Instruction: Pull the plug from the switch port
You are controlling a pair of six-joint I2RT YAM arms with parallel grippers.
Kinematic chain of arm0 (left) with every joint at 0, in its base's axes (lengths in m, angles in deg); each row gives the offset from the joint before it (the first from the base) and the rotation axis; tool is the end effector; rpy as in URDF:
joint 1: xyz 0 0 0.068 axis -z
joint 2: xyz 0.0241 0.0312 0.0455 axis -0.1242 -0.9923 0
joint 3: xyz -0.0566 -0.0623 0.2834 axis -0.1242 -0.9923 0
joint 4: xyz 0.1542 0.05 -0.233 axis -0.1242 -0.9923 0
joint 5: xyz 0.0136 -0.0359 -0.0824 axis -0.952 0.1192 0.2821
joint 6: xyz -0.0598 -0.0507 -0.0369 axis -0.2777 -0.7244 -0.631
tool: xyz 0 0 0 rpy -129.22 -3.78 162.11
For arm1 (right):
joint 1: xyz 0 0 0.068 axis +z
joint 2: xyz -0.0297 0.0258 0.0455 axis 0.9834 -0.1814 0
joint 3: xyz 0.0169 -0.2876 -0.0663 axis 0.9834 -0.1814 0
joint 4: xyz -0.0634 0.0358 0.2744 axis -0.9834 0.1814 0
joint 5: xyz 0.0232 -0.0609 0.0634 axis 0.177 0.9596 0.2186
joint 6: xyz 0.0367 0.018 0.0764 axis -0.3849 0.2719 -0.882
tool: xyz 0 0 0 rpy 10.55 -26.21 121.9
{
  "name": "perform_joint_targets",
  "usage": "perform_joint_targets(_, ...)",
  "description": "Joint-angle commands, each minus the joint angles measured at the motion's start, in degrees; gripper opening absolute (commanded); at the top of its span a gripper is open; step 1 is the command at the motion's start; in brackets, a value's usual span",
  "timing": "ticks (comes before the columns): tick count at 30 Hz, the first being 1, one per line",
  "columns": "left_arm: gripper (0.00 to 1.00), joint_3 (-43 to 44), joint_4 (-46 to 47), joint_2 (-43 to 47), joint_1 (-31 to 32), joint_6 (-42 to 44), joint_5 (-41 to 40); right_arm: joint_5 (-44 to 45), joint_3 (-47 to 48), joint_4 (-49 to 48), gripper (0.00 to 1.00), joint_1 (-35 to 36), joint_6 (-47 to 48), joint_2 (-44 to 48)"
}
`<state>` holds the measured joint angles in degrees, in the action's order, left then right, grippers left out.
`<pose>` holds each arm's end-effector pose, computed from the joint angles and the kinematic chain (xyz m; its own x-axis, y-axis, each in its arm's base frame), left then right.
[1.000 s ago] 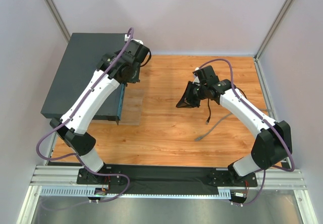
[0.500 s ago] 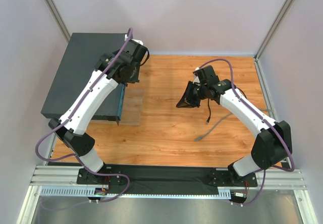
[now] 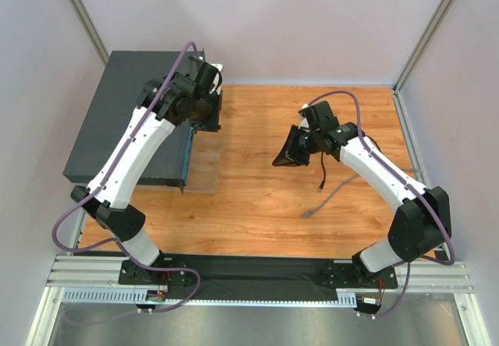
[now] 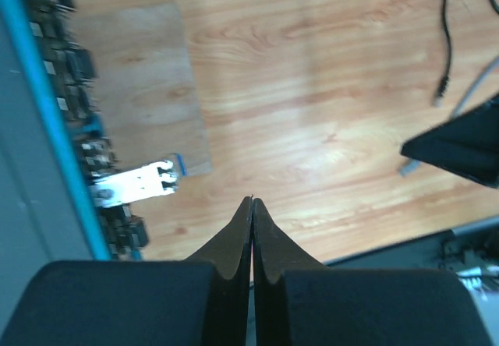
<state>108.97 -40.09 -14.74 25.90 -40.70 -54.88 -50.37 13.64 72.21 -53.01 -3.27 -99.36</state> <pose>0.3051 -0.1890 0.4447 -0.8049 0.0362 -0.5923 0.1731 0.9690 -0.1761 0.3050 0.1886 0.2792 -0.9584 0.2403 -0.1538 0.0854 0.7558 0.6492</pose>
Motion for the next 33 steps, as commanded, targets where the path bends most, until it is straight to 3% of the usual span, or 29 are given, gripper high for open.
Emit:
perform_joint_targets(1,0.00,2.0,-10.0,1.0,-0.1,-1.6,6.6,-0.5,1.5,-1.7,0.07,-0.3,-0.4,0.2)
perform_joint_targets(6,0.02,3.9,-10.5,1.7,-0.2,-1.8,3.7,-0.9,1.3,-2.2,0.07,-0.3,-0.4,0.0)
perform_joint_targets(11,0.19,9.1,-9.5,2.8,-0.2,-2.6,5.4,-3.9,5.1,-7.0,0.13,-0.3,-1.4,-2.2)
perform_joint_targets(14,0.29,10.0,-6.6,6.4,-0.2,-3.6,3.5,-6.5,10.4,-11.0,0.23,0.9,-3.4,-5.0)
perform_joint_targets(16,0.38,8.6,-5.5,9.8,-0.2,-3.5,-1.6,-8.7,15.3,-16.4,0.36,1.8,-5.6,-7.0)
perform_joint_targets(18,0.42,7.5,-5.4,12.5,-0.2,-3.6,-6.8,-10.3,20.2,-21.3,0.49,2.7,-9.6,-8.8)
perform_joint_targets(21,0.45,4.4,-3.9,17.5,-0.2,-3.5,-10.9,-10.9,26.1,-22.1,0.61,4.6,-12.6,-13.6)
perform_joint_targets(25,0.49,0.4,0.0,22.9,-0.3,-2.1,-12.8,-11.2,34.9,-22.0,0.63,7.1,-14.9,-20.1)
perform_joint_targets(33,0.52,-2.8,0.7,26.7,-0.3,-1.1,-12.8,-11.9,37.9,-27.4,0.66,10.2,-19.1,-24.8)
